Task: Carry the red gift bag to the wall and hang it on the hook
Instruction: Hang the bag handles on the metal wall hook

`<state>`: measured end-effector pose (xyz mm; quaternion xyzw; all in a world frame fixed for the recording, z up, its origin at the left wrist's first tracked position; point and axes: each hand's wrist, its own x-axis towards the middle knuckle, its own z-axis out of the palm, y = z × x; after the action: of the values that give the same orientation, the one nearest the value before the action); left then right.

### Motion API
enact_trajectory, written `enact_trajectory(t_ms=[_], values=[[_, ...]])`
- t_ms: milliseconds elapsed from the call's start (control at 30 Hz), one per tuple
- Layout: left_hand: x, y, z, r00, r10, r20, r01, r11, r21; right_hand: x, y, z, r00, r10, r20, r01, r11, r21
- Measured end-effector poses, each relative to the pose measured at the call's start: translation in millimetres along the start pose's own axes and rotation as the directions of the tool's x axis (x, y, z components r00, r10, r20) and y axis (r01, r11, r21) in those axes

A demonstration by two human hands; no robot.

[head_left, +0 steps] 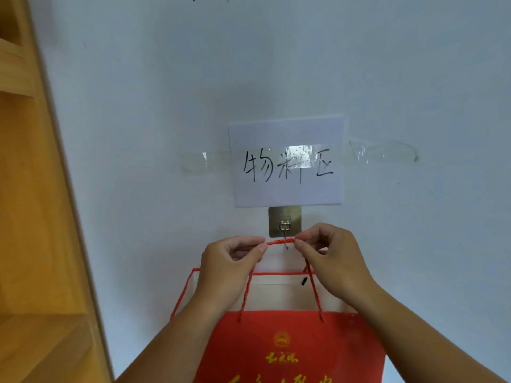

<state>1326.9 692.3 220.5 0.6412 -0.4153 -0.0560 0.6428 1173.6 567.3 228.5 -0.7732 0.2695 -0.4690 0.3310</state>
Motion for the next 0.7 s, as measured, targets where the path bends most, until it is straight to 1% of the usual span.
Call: enact_trajectory(t_ms=[100, 300, 433, 533, 700], values=[[8, -7, 15, 0.998, 0.021, -0.054, -0.019, 0.999, 0.049, 12, 10, 8, 0.999, -0.016, -0.051, 0.014, 0.999, -0.035], [16, -19, 24, 0.99, 0.105, -0.097, -0.087, 0.982, 0.168, 21, 24, 19, 0.996, -0.048, -0.076, 0.042, 0.996, -0.079], [20, -25, 29, 0.992, 0.106, -0.069, -0.09, 0.975, 0.206, 24, 33, 21, 0.998, -0.02, -0.068, 0.013, 0.995, -0.103], [17, -34, 33, 0.995, 0.085, -0.05, -0.074, 0.977, 0.201, 20, 38, 20, 0.999, -0.014, -0.045, 0.01, 0.994, -0.11], [-4, -51, 43, 0.998, 0.064, -0.006, -0.062, 0.976, 0.208, 4, 54, 28, 0.999, 0.008, 0.032, -0.004, 0.995, -0.103]])
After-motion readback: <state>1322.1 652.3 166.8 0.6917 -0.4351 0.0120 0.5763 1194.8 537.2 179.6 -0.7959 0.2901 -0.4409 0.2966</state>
